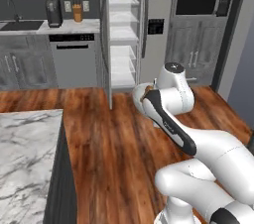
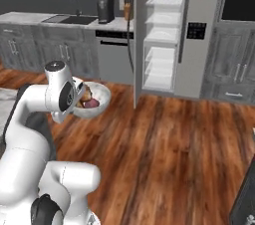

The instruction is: Pick the chicken drumstick and onion from their plates and place them in the bowl. Then put the bowl in the fridge.

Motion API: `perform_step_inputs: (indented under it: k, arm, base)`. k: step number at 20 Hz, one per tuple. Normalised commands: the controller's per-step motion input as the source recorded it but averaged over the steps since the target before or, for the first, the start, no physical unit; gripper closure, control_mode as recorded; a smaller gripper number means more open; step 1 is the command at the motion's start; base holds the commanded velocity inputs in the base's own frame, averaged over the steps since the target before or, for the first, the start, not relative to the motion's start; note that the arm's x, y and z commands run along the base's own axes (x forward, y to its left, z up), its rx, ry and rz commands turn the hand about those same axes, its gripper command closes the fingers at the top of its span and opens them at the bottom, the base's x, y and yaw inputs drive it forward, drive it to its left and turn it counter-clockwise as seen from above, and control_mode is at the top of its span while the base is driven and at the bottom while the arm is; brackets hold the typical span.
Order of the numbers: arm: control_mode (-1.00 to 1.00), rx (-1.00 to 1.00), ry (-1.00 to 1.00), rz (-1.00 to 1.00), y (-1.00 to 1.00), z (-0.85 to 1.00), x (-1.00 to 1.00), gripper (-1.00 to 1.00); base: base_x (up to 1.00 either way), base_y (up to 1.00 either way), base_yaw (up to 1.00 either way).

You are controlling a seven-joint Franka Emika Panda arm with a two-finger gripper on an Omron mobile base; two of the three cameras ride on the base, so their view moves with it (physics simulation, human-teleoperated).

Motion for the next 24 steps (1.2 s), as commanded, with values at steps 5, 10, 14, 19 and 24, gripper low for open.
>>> perform_step_inputs:
  k: [5, 10, 14, 19, 24]
  arm:
    - [1.00, 0.00, 0.00, 0.00, 0.00, 0.00, 0.00, 1.00]
    - [1.00, 0.00, 0.00, 0.00, 0.00, 0.00, 0.00, 1.00]
    - [1.00, 0.00, 0.00, 0.00, 0.00, 0.00, 0.00, 1.00]
    - [1.00, 0.00, 0.00, 0.00, 0.00, 0.00, 0.00, 1.00]
    - [1.00, 0.00, 0.00, 0.00, 0.00, 0.00, 0.00, 1.00]
  base:
    - [0.69, -0.43, 0.00]
    - [0.71, -0.44, 0.00]
    - [0.72, -0.45, 0.00]
    - [0.73, -0.45, 0.00]
    - [0.73, -0.45, 0.00]
